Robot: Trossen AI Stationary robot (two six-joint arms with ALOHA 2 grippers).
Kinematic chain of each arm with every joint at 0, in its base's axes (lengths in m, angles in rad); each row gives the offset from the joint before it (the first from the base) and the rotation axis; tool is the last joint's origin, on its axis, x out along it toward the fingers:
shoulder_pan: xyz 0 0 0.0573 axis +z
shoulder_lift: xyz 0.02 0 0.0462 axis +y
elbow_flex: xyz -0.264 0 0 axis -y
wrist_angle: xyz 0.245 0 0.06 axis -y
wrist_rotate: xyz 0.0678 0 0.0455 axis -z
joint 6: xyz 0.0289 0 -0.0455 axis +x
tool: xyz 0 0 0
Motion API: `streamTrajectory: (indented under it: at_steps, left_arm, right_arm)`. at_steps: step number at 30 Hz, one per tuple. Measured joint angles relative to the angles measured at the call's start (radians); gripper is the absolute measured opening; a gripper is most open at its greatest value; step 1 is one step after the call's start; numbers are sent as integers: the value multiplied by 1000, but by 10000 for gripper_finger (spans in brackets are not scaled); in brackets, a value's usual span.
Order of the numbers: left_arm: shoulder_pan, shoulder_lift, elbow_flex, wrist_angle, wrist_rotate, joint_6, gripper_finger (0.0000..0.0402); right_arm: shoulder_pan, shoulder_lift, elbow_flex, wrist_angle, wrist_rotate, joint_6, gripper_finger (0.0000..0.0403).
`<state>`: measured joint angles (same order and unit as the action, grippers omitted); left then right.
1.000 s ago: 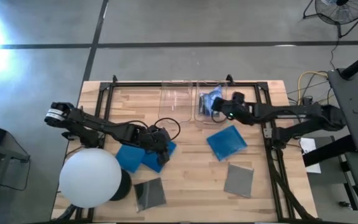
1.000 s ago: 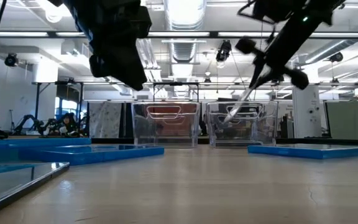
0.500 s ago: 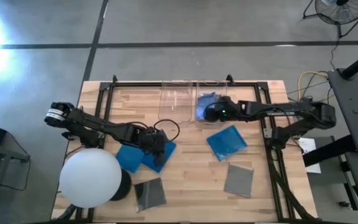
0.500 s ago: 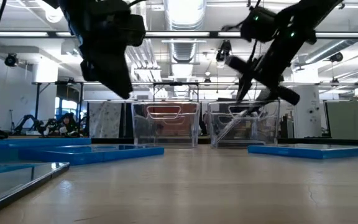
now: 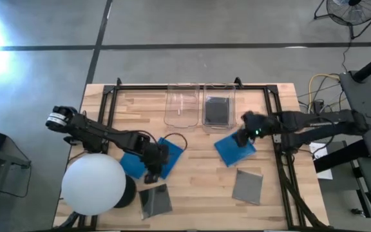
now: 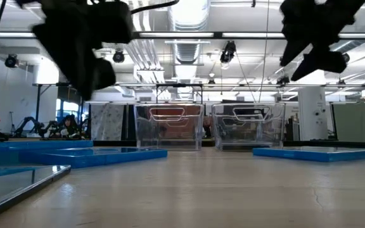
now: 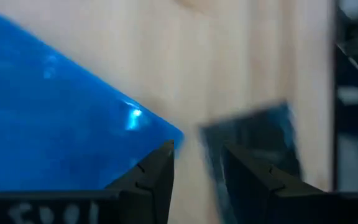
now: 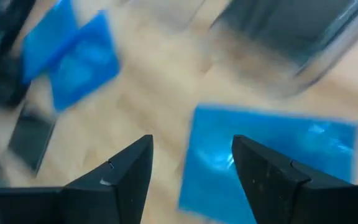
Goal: Pick & place jewel cases by type
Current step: Put the black CD case into the right transparent bin
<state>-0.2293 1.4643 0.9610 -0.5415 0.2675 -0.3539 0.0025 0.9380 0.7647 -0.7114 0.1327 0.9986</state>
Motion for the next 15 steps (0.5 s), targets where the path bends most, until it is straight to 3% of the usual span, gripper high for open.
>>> streamTrajectory:
  at_steps: [8, 15]
  left_arm:
    - [-97, 55, -81, 25, 102, 199, 114]
    - [-179, 72, -91, 165, 110, 227, 114]
  right_arm:
    - [277, 190, 0, 127, -6, 115, 214]
    - [349, 376, -1, 344, -3, 177, 215]
